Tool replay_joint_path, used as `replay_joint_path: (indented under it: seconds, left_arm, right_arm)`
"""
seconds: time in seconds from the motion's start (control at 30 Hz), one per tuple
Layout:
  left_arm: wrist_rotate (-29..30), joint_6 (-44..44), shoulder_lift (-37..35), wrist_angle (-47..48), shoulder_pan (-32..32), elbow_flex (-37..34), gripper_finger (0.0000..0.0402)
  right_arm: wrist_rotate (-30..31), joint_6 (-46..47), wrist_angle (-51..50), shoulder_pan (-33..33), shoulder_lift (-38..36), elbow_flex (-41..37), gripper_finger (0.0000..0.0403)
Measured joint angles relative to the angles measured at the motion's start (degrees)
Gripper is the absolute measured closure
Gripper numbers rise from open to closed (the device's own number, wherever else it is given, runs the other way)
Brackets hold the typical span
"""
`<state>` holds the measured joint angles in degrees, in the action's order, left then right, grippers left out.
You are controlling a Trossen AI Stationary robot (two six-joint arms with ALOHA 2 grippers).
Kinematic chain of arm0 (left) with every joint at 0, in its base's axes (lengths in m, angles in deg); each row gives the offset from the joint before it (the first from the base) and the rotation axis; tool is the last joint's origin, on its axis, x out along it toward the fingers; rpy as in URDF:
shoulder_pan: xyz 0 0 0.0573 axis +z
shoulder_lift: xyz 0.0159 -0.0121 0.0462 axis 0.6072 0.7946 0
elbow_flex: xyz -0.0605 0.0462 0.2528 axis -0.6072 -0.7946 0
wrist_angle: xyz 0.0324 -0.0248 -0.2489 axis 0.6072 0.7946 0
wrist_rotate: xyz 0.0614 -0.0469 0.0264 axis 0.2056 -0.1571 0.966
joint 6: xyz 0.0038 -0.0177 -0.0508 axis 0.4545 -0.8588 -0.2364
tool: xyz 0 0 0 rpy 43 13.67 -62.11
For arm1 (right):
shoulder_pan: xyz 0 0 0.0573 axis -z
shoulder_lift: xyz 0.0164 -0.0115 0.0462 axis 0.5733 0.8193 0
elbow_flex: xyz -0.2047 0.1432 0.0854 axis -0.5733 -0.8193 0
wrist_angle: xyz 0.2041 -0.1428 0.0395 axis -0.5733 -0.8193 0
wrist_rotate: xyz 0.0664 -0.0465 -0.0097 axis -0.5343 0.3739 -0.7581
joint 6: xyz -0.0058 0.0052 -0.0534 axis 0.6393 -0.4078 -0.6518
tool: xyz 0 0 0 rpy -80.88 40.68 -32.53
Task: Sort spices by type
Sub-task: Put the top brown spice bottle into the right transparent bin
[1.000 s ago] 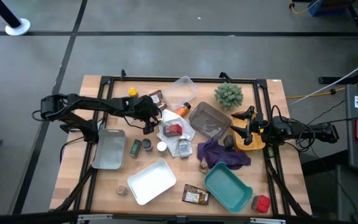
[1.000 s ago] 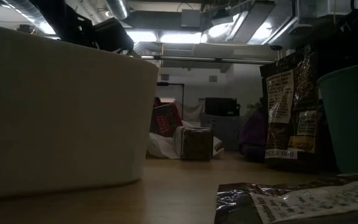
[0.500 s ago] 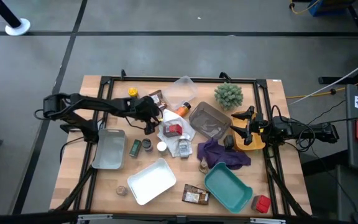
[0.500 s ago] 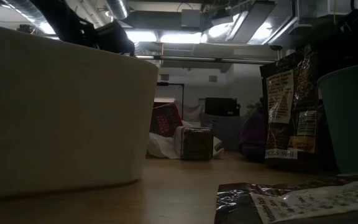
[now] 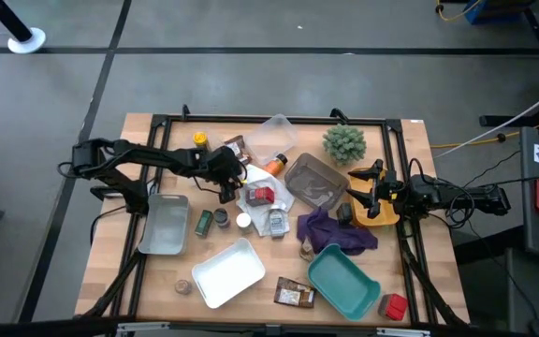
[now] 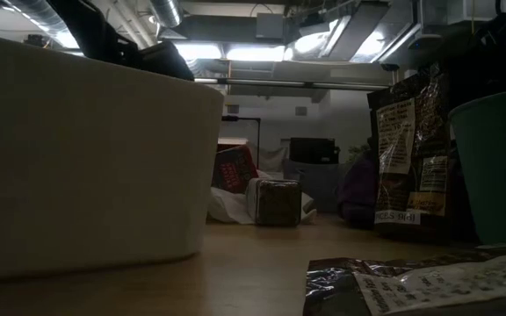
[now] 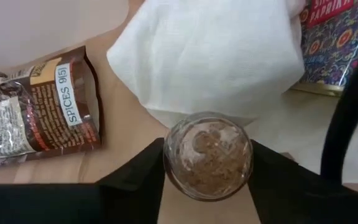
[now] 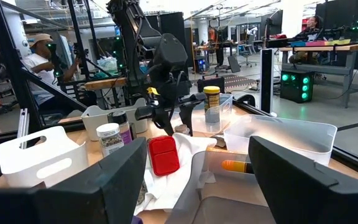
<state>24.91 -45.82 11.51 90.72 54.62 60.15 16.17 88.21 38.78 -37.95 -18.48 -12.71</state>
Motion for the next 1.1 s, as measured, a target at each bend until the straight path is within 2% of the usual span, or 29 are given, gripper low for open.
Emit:
replay_joint_path:
  seconds: [0.33,0.7,1.1]
  left_arm:
    - [-0.03,-0.01,0.0,1.43,0.0,2.91,0.0241]
    - [-0.05,0.78,0.0,14.18,0.02,11.7,0.0239]
    - [1.16,5.8,-0.04,14.93,0.34,19.6,0.0236]
  right_arm:
    - [0.01,0.0,0.02,0.0,0.0,0.0,0.012]
    - [-0.01,0.0,0.0,0.0,0.0,0.0,0.012]
    - [0.01,0.0,0.0,-0.01,0.0,0.02,0.012]
